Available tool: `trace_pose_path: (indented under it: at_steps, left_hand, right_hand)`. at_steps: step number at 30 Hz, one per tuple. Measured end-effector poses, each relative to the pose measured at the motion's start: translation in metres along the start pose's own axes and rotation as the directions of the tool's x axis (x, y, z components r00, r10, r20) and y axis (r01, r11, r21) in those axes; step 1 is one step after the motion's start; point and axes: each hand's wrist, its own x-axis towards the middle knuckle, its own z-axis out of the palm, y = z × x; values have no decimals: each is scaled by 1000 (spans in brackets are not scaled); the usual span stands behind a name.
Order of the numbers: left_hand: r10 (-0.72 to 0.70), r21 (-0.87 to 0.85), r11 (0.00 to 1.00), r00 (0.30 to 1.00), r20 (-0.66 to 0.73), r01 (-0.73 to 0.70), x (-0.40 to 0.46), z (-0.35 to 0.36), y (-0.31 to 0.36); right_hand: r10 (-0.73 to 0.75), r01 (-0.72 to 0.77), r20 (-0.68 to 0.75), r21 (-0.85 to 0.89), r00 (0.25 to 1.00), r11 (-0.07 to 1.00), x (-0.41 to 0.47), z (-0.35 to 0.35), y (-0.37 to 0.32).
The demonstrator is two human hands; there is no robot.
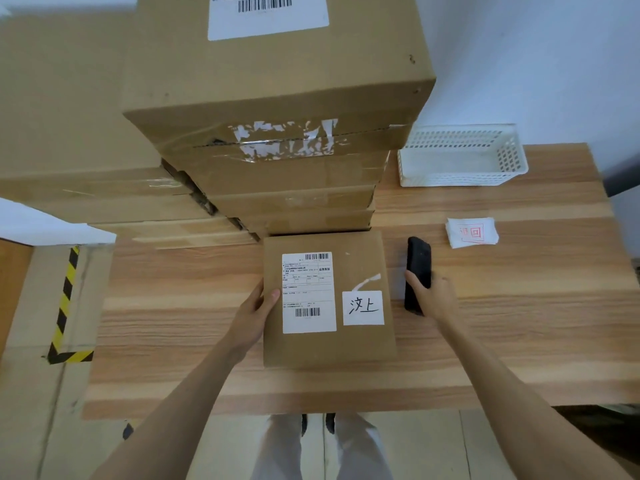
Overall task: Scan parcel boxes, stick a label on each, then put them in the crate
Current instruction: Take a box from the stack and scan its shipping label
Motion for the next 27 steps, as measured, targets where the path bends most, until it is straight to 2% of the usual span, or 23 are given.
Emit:
trace_pose_path:
  at_steps: [2, 4, 9, 14, 23, 27]
  left_hand:
    - [-4, 1, 1000, 1000, -4, 4, 0, 1, -1]
    - [-17, 6, 1000, 1000, -8, 17, 0, 1, -3]
    - [-60, 22, 998, 998, -1, 60, -5, 3, -1]
    - [-100, 38, 994, 995, 23, 99, -16, 7, 11]
    - [-112, 71, 992, 993, 39, 109, -19, 11, 15]
    - [-107, 45, 993, 993, 44, 105, -17, 10, 12]
  right_hand:
    - [26, -75, 140, 357, 990, 931, -19, -14, -6]
    - [15, -120, 191, 551, 982, 826, -44, -28, -15]
    - [-34, -139, 206, 763, 978, 631, -98, -56, -28]
    - [-122, -152, 239, 862, 963, 484, -135, -77, -49]
    - [-126, -168, 275, 828, 953, 535, -148, -92, -75]
    - [-131, -125, 268, 758, 955, 640, -140, -93, -86]
